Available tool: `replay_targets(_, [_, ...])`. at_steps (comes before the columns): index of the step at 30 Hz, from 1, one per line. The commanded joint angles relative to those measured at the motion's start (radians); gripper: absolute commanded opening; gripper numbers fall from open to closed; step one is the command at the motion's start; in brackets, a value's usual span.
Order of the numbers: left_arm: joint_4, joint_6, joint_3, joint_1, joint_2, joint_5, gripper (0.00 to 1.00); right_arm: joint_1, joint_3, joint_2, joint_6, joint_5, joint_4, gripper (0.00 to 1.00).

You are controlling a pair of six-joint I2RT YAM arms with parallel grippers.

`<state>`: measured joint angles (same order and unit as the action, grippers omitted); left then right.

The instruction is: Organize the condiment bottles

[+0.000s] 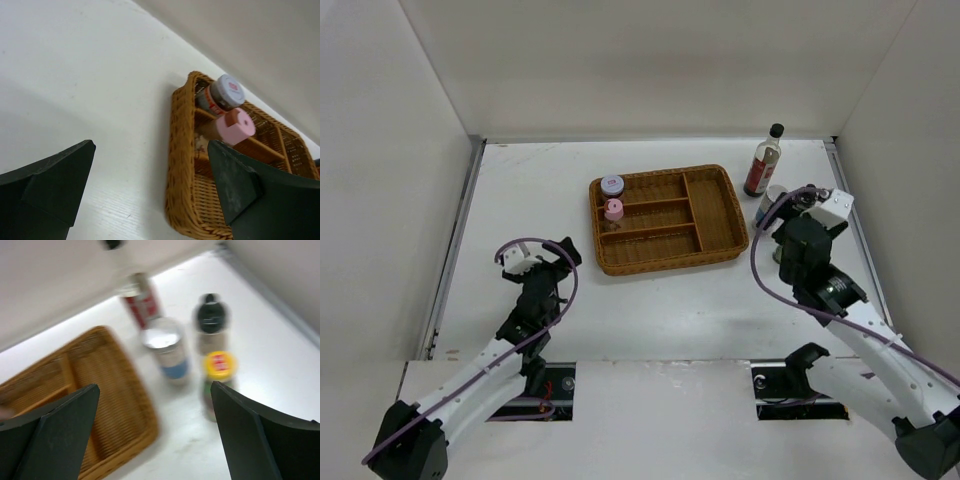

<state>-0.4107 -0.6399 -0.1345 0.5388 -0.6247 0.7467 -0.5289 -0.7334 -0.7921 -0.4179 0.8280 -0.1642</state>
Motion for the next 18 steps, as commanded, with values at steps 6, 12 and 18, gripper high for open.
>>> replay_targets(6, [-0.105,-0.096,0.042,-0.030,-0.050,-0.101,1.00,0.221,-0.087,-0.065,0.039,-0.004,-0.159,1.00])
replay_targets(12, [-0.120,-0.115,0.052,-0.029,-0.066,-0.115,1.00,0.306,-0.093,-0.208,0.027,-0.167,-0.077,1.00])
replay_targets(18, [-0.122,-0.121,0.053,-0.030,-0.078,-0.115,1.00,0.364,-0.060,-0.278,0.031,-0.197,0.054,0.94])
